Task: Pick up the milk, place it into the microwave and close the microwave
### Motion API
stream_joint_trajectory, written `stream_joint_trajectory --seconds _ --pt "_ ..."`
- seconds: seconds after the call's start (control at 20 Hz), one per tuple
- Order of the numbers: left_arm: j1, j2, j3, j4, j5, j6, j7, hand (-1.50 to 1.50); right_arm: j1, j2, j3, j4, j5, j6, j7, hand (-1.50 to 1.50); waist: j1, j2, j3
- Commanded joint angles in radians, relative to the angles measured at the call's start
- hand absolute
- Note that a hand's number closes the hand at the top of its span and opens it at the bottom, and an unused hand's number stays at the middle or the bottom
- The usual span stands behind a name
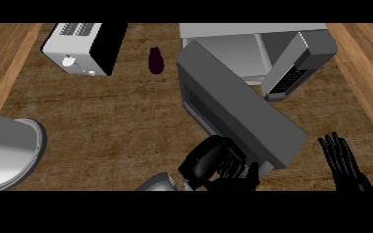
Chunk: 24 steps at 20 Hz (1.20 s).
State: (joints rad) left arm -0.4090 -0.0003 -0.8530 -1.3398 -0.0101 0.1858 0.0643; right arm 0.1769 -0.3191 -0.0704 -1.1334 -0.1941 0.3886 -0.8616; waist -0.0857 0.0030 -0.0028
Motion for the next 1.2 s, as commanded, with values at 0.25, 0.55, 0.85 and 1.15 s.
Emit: stream_joint_trajectory --seconds 0.25,0.55,0.85,1.15 --pt "-0.167 0.0 -0.068 0.18 0.204 0.21 -0.013 1.5 -0.004 -0.048 0.05 -0.206 -0.117 0.136 0.05 -1.5 -0.08 0.017 -0.002" --pt "-0.245 0.0 -0.004 0.213 0.338 0.301 -0.128 -1.5 -0.001 -0.081 0.077 -0.301 -0.151 0.129 0.103 -1.5 -0.135 0.031 -0.004" --pt "-0.324 0.0 0.062 0.289 0.407 0.422 -0.173 1.5 0.016 -0.108 0.092 -0.376 -0.222 0.151 0.168 -1.5 -0.173 0.039 -0.003" --pt "-0.412 0.0 0.154 0.361 0.509 0.417 -0.242 1.5 0.02 -0.127 0.126 -0.451 -0.249 0.157 0.218 -1.5 -0.204 0.059 -0.006"
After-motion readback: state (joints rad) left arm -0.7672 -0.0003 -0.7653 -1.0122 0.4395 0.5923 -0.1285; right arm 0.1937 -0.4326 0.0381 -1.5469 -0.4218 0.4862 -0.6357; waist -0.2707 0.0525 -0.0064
